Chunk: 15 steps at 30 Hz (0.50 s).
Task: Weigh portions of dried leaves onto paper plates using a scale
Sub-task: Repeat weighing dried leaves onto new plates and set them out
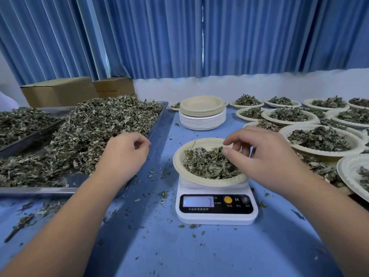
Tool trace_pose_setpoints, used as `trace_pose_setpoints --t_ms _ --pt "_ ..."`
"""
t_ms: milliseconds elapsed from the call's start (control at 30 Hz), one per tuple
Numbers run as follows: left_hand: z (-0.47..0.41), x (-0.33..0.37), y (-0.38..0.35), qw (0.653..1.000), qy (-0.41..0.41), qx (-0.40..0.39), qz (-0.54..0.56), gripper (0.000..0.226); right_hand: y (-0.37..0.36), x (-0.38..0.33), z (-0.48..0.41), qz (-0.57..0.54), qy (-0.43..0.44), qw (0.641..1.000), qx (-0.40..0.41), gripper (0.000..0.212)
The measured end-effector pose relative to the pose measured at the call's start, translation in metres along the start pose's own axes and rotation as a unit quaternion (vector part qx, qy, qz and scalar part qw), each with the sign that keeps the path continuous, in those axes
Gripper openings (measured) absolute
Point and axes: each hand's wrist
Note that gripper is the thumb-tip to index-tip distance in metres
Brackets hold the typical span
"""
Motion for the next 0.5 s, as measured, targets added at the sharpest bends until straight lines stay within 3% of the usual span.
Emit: trace_pose_setpoints --t_ms 300,400,500 --pt "0.001 -0.001 -0.001 0.999 0.027 -0.023 0.009 0.026 -0.001 -0.009 0.003 0.029 0.02 0.996 -0.087 0.034" --pt "0.003 0.003 0.002 1.0 0.009 -0.019 0.023 0.024 -0.002 -0.01 0.003 0.042 0.002 0.998 -0.055 0.025" --pt "0.008 0.011 0.002 0.997 -0.027 0.001 0.066 0.019 0.0 -0.004 0.0 0.075 -0.063 0.995 0.035 0.02"
Point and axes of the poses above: each hand's wrist, its own z-axis away from the middle knuckle, its own y-axis out of the back of the hand, x = y × z, and after that the axes turned 15 degrees about x, right-handed
